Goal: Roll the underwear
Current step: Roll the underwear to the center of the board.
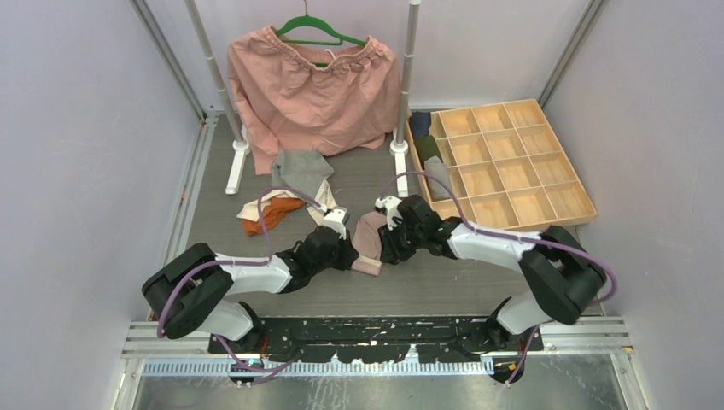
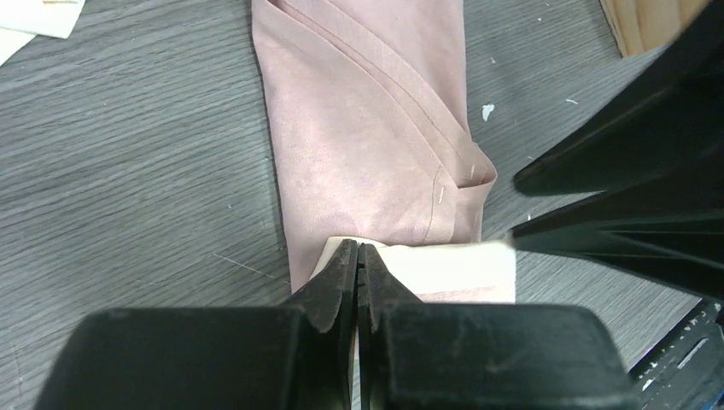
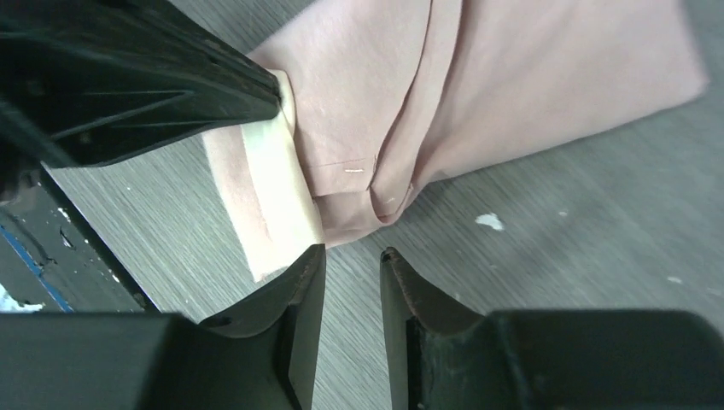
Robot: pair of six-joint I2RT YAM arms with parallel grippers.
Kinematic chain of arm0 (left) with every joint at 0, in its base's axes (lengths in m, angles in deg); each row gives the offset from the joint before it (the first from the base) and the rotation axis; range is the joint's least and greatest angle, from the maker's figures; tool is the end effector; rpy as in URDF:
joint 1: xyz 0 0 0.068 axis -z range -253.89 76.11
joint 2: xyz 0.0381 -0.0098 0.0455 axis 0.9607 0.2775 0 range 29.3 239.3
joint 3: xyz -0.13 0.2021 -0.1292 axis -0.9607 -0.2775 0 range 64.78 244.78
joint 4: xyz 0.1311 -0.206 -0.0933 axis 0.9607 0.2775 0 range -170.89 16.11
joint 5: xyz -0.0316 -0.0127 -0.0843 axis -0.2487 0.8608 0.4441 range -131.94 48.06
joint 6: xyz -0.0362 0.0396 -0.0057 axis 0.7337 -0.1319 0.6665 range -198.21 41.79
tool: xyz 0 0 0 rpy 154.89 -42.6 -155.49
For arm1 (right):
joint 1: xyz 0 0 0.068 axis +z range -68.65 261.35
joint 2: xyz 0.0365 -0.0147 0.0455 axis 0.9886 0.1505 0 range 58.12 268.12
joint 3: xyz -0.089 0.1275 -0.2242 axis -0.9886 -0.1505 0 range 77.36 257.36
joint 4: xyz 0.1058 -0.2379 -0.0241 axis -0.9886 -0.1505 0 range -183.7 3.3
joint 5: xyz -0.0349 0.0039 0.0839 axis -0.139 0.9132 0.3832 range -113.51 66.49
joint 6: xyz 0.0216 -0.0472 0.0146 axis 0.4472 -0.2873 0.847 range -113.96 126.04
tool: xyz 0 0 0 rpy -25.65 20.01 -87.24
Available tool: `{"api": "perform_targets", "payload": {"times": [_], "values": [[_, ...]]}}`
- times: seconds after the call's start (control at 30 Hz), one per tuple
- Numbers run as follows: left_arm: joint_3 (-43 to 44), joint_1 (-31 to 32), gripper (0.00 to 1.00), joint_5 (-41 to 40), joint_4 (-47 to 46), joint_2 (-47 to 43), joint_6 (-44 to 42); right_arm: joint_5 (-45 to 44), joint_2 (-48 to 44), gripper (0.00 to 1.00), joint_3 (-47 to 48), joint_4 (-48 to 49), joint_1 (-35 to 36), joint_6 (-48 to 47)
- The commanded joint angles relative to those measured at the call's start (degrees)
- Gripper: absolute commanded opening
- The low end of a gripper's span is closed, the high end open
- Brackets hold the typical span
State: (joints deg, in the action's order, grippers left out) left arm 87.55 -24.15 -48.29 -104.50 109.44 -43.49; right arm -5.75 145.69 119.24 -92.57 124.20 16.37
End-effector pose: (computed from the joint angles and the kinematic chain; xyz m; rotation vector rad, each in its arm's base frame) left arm 0.1635 -0.1870 0.1389 0.2275 2.2367 -0.7149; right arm 0.2052 0.2052 0.1594 -0.8550 2.4302 0.7610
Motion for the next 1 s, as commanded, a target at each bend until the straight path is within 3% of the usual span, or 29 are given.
{"api": "perform_targets", "payload": {"times": [0.0,0.17,0.37,0.63,0.97], "values": [[-0.07,0.01,0.01,2.72,6.60,2.33,1.48,-5.31,-10.53,0.38,-2.18,2.35,0.17,-8.70],[-0.68,0.01,0.01,4.30,8.26,3.59,5.87,-3.61,-17.09,0.42,-5.07,8.60,1.64,-15.02],[-3.32,0.82,0.01,3.19,10.29,1.15,12.82,-8.78,-19.46,0.46,-6.89,8.39,10.95,-32.49],[-3.02,2.91,0.01,1.52,12.79,-0.13,14.32,-16.14,-13.29,0.50,-6.72,10.35,21.68,-44.98],[-2.64,3.00,0.01,1.34,12.81,0.14,14.41,-28.66,-5.41,0.53,-5.31,12.70,27.72,-51.02]]}}
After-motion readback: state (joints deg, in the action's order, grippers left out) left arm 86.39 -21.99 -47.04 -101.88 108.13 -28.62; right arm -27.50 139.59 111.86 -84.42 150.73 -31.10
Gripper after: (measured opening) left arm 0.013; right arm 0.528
